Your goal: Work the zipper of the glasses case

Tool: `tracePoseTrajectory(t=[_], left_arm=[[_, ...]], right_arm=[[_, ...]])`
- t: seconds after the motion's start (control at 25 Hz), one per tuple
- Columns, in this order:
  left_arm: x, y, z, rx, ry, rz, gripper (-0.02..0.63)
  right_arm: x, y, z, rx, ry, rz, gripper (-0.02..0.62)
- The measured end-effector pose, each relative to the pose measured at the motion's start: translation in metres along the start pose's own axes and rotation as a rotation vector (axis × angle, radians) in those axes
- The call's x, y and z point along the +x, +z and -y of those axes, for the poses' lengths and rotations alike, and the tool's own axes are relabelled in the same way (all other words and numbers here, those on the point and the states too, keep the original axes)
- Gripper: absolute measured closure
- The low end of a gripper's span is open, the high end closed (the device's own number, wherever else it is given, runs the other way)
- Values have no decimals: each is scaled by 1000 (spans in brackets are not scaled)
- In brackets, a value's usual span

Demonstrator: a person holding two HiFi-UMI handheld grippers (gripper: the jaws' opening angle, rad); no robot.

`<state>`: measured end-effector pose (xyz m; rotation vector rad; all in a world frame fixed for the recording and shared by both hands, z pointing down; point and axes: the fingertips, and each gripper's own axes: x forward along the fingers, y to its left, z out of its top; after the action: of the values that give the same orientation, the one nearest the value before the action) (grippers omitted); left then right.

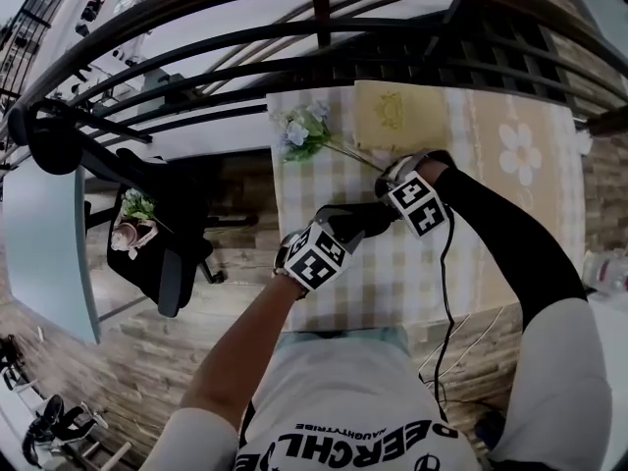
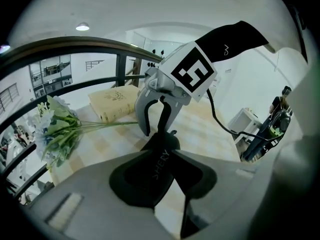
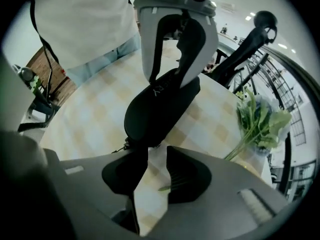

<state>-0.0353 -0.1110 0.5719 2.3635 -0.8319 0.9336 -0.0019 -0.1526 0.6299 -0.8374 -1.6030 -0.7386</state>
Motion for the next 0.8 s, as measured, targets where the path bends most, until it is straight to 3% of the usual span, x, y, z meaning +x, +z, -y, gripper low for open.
tracePoseTrajectory(t=[0.12,0.16,0.24,0.44,0.8], left_arm=[[5,6,5,1,-7,-4,495],[4,5,5,-1,-13,-8,496],[1,1,0,-5,-21,-13,497],[-5,0,-2,-14,-32,-4,497],[-4,-3,-4,-27,-40,-9,500]], right_arm=[[0,-2,-6,-132,12,-16,442],[2,-1,-7,-178,17,-25,491],[6,4,-6,-201,27,-21,510],[2,5,-4,-46,56,33,546],[-3,4,-10,113,95,65,568]])
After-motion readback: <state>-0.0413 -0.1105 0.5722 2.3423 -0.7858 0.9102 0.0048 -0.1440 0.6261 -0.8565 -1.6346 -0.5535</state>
